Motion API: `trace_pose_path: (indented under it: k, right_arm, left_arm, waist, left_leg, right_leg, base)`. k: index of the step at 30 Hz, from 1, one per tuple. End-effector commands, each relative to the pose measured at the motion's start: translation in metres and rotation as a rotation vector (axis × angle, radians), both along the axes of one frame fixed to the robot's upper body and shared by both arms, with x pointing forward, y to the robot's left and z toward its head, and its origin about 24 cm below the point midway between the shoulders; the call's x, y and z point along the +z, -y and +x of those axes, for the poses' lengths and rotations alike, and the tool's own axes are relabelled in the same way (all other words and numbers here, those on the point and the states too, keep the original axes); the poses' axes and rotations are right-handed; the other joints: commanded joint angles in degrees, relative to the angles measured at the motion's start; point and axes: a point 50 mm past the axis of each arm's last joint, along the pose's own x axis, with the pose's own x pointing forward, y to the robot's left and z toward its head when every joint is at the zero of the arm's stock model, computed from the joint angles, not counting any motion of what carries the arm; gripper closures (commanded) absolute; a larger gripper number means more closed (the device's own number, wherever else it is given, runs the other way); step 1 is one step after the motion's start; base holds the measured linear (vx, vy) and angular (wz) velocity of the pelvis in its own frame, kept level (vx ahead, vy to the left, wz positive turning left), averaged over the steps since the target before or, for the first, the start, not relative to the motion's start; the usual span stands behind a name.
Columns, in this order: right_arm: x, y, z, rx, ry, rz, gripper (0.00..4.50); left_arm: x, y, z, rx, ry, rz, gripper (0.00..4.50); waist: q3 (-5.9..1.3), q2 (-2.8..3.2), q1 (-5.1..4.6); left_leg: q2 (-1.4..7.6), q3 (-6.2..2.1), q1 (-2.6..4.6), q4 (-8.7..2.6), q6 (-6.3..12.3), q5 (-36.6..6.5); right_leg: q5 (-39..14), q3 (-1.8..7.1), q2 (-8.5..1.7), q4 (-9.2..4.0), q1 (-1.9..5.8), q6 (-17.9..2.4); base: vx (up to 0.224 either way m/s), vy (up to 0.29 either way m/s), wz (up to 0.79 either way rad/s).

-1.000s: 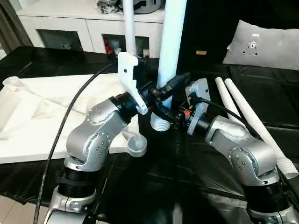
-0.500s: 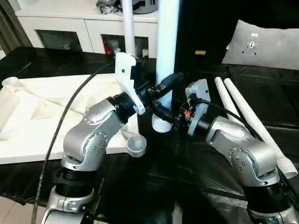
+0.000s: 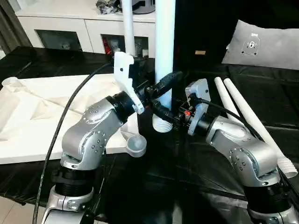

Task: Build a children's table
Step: Insert table leg to table base

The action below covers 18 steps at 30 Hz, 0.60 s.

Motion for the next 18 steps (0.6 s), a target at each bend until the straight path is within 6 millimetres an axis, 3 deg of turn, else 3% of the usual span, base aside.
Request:
trace_pose_path:
  k: [1,8,18]
  right_arm:
    - [0.0094,0.004,0.0027,-0.014,0.008,0.023,1.82]
    - [0.0073,0.0057,0.002,0.033,-0.055,-0.02,1.14]
    - [0.0045,0.0045,0.0049,0.066,-0.138,-0.045,1.08]
  left_arm:
    - [0.005,0.0009,-0.0007,-0.032,0.016,0.004,2.6]
    - [0.0072,0.0054,-0.0029,-0.072,0.041,0.043,2.6]
    - [0.0073,0.0094,-0.0066,-0.115,0.058,0.073,2.6]
  waist:
    - [-3.67,-0.12,-0.31]
    - [-3.68,-0.1,-0.31]
    - [-3.68,-0.34,-0.23]
  left_leg:
    - [3.59,-1.09,0.31,-4.26,-0.25,-5.1]
    - [3.57,-1.08,0.33,-4.23,-0.49,-4.8]
    - [3.58,-1.02,0.31,-4.18,-0.42,-4.2]
  right_leg:
    - [-4.2,2.92,-4.49,-4.29,2.93,-11.4]
    - [-3.9,2.9,-4.48,-4.22,3.0,-11.5]
    - [-4.6,2.94,-4.62,-4.26,3.0,-11.7]
  base:
    - [0.0,0.0,0.0]
    - [0.0,0.0,0.0]
    - [0.0,0.0,0.0]
